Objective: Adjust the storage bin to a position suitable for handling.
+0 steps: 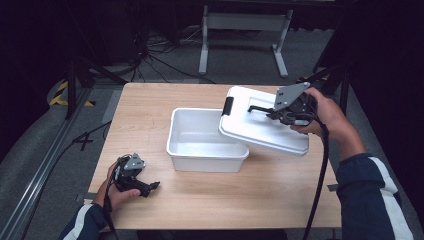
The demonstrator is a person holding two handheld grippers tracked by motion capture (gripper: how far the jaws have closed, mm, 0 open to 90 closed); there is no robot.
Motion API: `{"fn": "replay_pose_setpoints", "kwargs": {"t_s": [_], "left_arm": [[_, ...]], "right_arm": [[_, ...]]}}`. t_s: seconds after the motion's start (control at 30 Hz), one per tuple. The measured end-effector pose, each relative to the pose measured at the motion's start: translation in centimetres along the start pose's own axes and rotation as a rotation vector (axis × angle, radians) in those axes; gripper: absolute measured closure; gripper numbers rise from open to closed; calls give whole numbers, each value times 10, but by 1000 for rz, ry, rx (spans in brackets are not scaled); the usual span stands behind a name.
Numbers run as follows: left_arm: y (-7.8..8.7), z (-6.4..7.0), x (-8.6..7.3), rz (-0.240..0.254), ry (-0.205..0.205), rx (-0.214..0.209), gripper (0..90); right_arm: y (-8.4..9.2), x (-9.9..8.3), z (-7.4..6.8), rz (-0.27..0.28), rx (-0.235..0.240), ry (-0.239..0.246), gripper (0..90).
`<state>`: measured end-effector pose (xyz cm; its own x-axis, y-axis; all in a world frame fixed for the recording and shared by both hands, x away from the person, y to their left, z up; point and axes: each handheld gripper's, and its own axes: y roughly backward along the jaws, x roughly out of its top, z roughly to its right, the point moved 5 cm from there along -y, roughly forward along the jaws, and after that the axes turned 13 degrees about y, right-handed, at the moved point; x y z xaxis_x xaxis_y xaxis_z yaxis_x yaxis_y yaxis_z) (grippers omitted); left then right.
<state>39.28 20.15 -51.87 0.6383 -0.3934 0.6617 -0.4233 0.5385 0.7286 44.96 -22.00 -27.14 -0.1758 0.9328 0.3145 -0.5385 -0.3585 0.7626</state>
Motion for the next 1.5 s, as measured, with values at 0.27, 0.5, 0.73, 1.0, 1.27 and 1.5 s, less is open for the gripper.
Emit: {"fn": "replay_pose_setpoints", "kwargs": {"t_s": [0.27, 0.5, 0.73, 1.0, 1.27, 1.5], "left_arm": [[0, 0, 0, -2, -2, -1, 5], [0, 0, 0, -2, -3, 0, 5], [0, 0, 0, -3, -1, -1, 5], [0, 0, 0, -2, -1, 1, 2], [0, 0, 0, -2, -2, -1, 2], [0, 0, 0, -1, -2, -2, 2]], "right_arm": [[11, -35, -2, -9, -34, -72, 845], [19, -64, -7, -20, -50, -123, 845], [21, -88, -14, -32, -50, -170, 845], [10, -109, -19, -42, -43, -207, 845], [-16, -124, -21, -60, -23, -243, 845], [-43, -128, -22, -84, -1, -278, 845]]}}
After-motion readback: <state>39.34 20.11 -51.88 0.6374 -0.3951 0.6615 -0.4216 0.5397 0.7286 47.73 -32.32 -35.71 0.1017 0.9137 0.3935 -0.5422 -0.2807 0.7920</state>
